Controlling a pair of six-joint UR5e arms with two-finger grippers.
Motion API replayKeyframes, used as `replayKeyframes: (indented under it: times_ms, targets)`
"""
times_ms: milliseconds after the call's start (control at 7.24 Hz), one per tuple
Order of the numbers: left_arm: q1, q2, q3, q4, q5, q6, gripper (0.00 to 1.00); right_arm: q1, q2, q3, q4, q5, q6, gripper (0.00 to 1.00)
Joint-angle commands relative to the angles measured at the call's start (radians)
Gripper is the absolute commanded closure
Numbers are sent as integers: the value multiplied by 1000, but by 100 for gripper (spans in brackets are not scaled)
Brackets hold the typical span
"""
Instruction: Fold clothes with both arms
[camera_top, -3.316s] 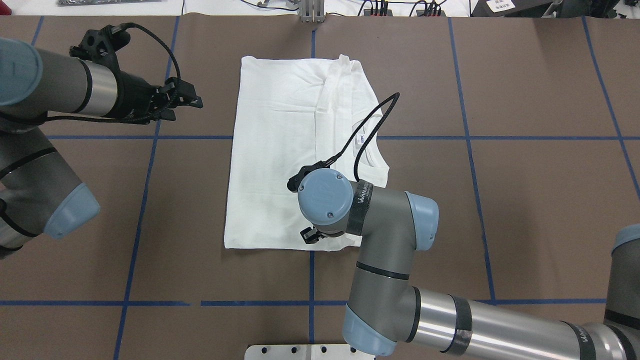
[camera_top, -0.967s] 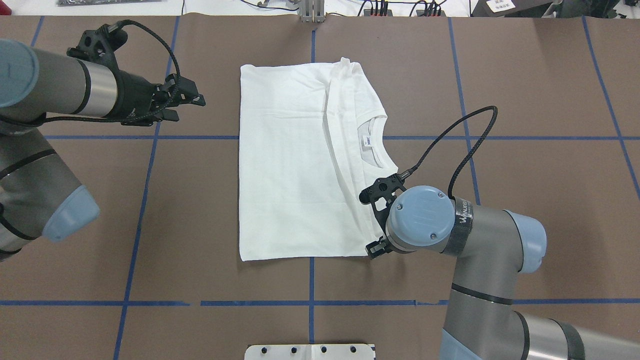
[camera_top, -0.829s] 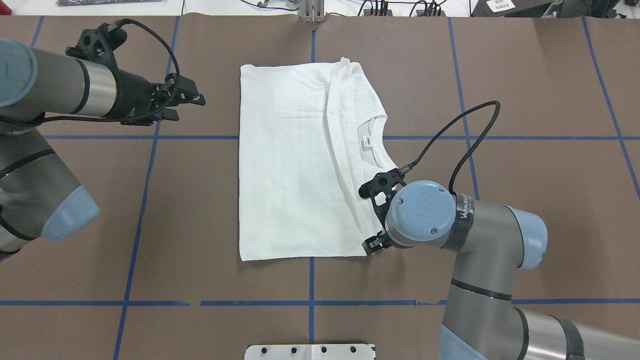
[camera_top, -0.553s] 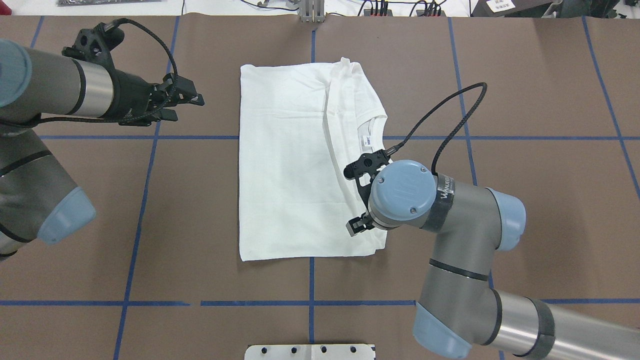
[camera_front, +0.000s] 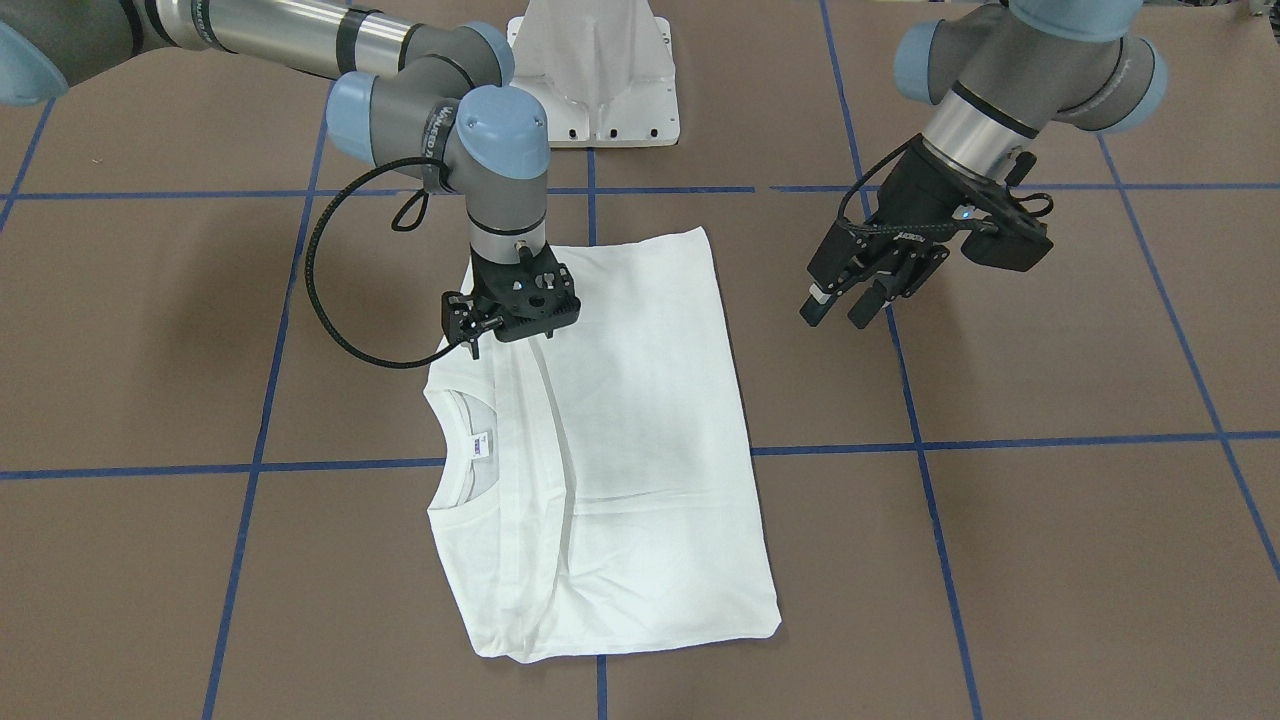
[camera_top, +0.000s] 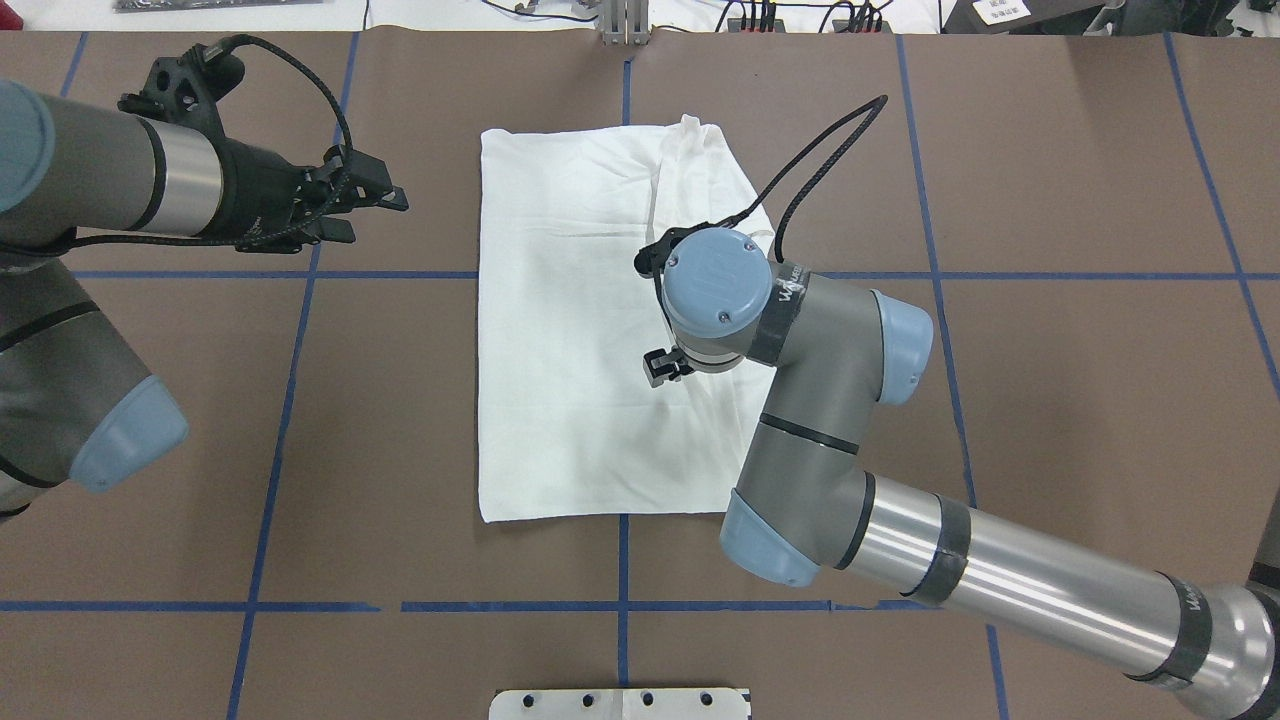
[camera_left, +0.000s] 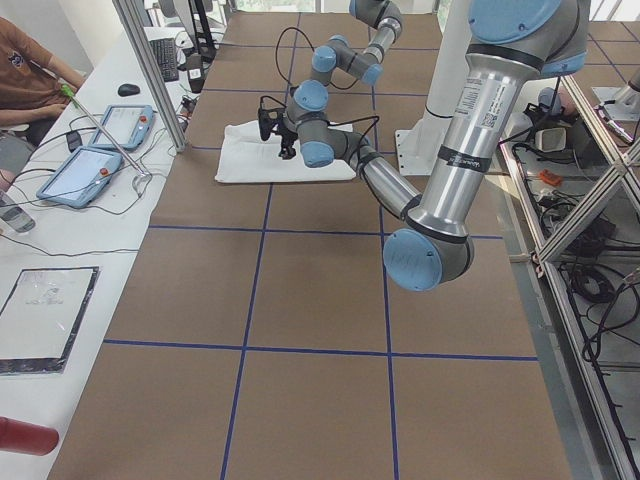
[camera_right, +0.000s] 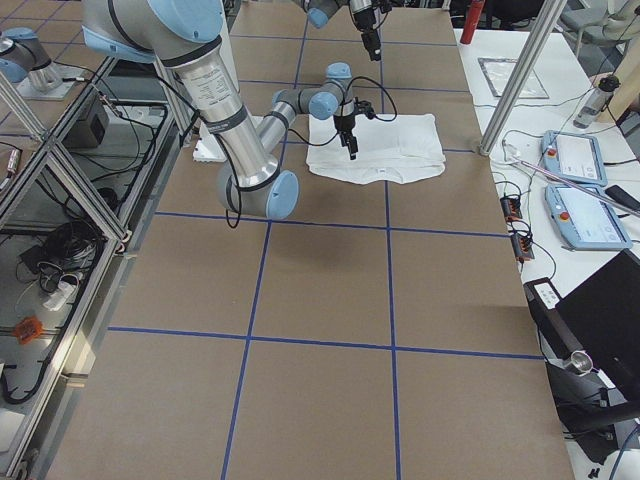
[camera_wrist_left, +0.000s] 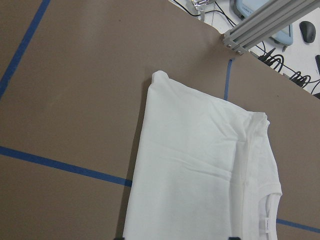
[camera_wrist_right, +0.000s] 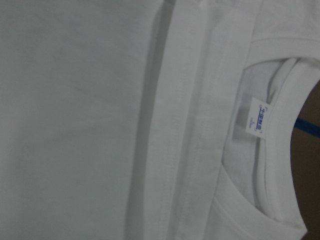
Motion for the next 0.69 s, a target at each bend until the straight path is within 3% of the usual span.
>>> replayKeyframes:
  times_ms: [0, 553]
  targets:
    - [1, 0, -7, 0, 0, -12, 25, 29, 39, -94, 46, 1, -27, 0]
    - [1, -1, -15, 0, -2, -12, 25, 104, -36, -99, 47, 29, -181, 0]
